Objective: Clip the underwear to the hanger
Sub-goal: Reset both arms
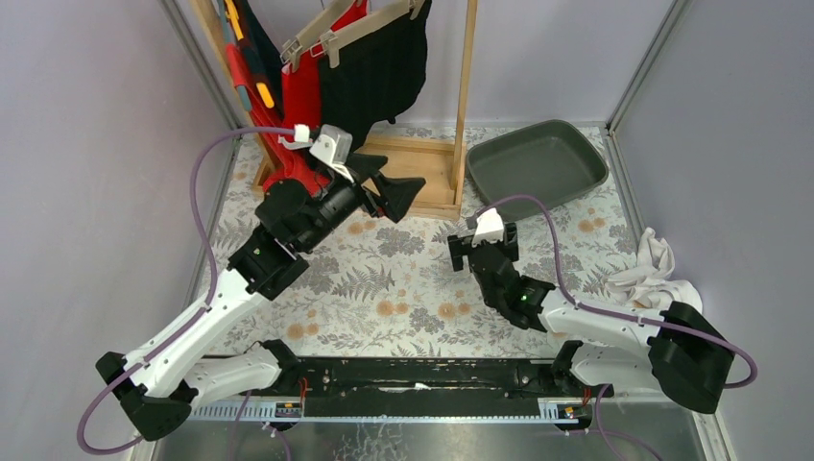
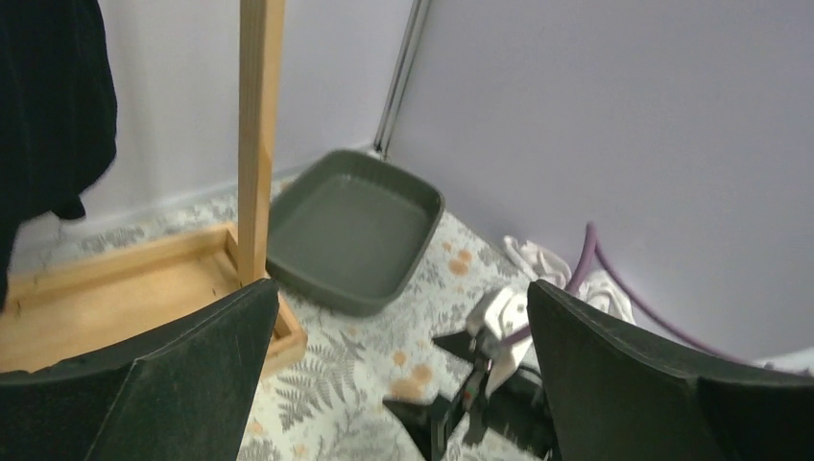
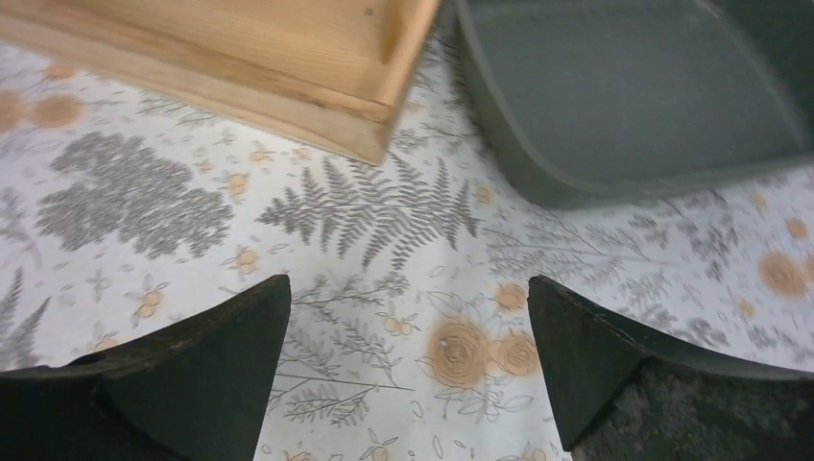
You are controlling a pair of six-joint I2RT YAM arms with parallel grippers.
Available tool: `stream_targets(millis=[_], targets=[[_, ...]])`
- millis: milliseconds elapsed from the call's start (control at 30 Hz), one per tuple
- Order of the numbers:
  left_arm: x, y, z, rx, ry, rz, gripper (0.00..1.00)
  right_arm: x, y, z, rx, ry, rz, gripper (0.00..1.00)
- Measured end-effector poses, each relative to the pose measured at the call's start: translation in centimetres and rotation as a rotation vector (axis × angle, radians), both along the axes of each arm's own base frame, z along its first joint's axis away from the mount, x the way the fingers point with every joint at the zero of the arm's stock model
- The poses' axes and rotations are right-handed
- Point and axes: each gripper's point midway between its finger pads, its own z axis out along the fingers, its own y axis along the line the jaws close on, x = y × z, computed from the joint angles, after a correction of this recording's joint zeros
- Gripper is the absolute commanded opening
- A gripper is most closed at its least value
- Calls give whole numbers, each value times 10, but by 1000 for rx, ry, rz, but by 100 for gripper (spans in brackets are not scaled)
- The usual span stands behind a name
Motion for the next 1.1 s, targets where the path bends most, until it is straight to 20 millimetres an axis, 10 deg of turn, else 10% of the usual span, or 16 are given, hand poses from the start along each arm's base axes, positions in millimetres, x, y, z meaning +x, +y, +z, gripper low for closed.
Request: stream_targets(millis=[300,700,1100], targets=[[-13,-18,-63,58,93,-49,100,16,-81,18,238,-81,-364,99],[-45,-56,-62,17,58,-179,100,26,-167,55,362,-319,-810,99],[-65,-97,-111,73,97,-269,100,15,-188,48,495,-344,-945,99]])
